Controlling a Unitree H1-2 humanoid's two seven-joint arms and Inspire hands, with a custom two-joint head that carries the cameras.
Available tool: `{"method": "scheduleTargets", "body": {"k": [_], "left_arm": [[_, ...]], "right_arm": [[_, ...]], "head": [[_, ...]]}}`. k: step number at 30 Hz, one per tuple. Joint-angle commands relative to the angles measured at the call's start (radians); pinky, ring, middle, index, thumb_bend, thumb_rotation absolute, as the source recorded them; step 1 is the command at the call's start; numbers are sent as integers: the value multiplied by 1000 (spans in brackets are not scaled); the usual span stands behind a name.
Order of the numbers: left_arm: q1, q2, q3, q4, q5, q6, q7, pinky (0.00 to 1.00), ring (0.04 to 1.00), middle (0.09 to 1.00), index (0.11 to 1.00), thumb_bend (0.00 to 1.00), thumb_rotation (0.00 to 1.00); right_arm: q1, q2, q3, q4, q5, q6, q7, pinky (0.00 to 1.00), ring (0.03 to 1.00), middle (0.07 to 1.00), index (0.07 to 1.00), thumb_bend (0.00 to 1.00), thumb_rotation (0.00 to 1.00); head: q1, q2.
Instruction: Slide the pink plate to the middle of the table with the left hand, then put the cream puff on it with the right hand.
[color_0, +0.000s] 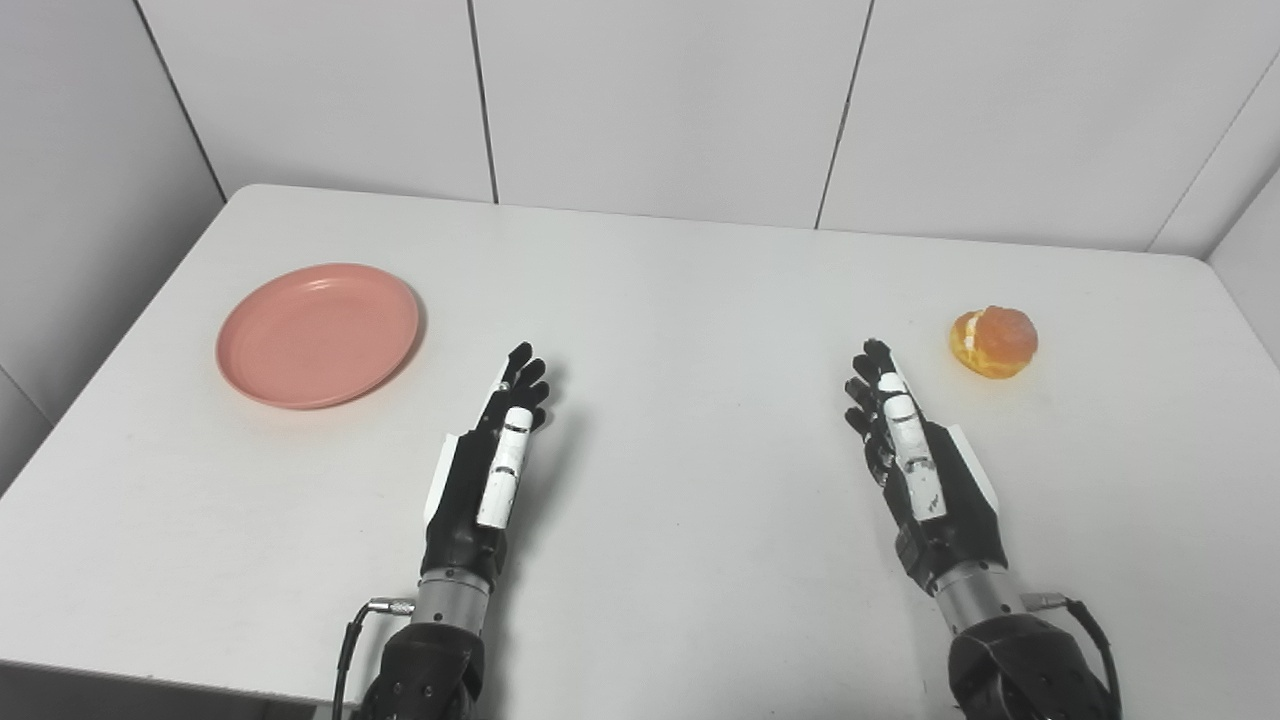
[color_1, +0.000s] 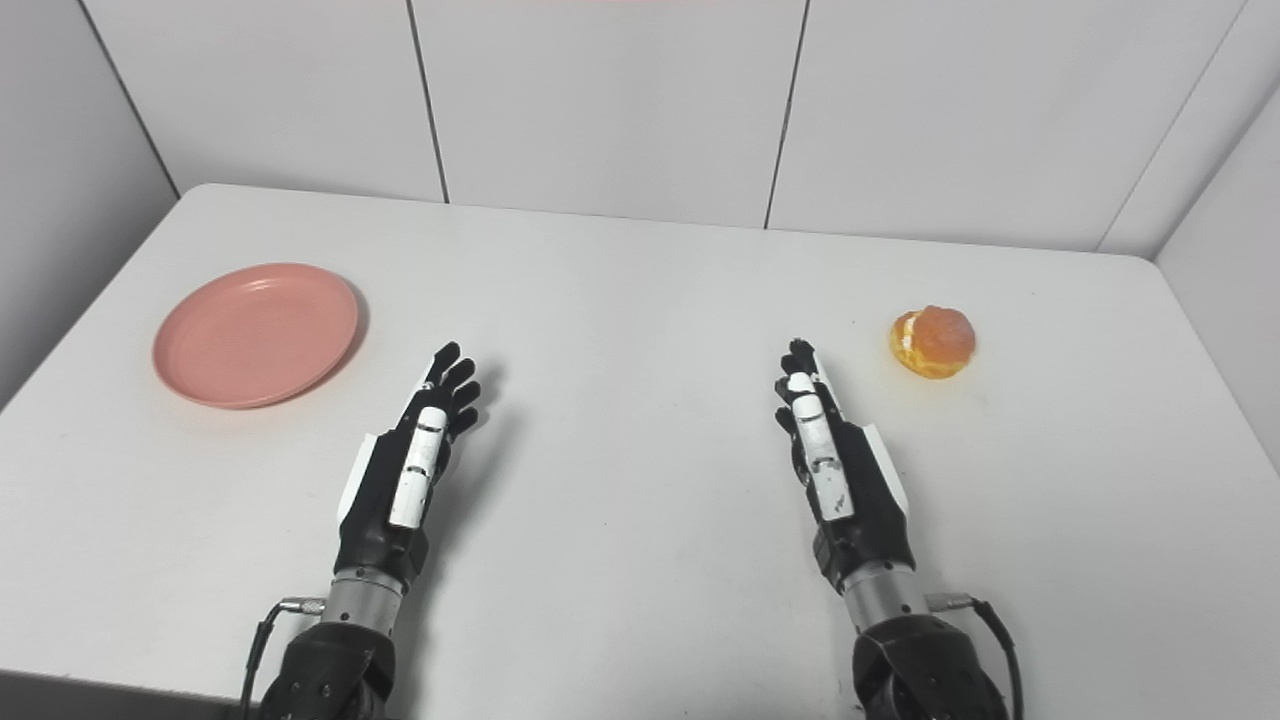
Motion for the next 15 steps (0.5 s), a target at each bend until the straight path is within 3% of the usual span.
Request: {"method": "scheduleTargets", "body": {"k": [1,15], "left_arm": [[15,26,-1,-29,0,-22,-3,925,932,947,931,478,1000],[18,27,-3,-34,3,-19,-3,925,931,949,932,483,1000]], "right_arm": [[-31,6,0,-34,2,-6,-3,1000,1000,1000,1000,360,1000],[-30,9,1,-33,-2,-9,-7,1000,1000,1000,1000,363,1000]], "head": [[1,2],[3,-3]]}}
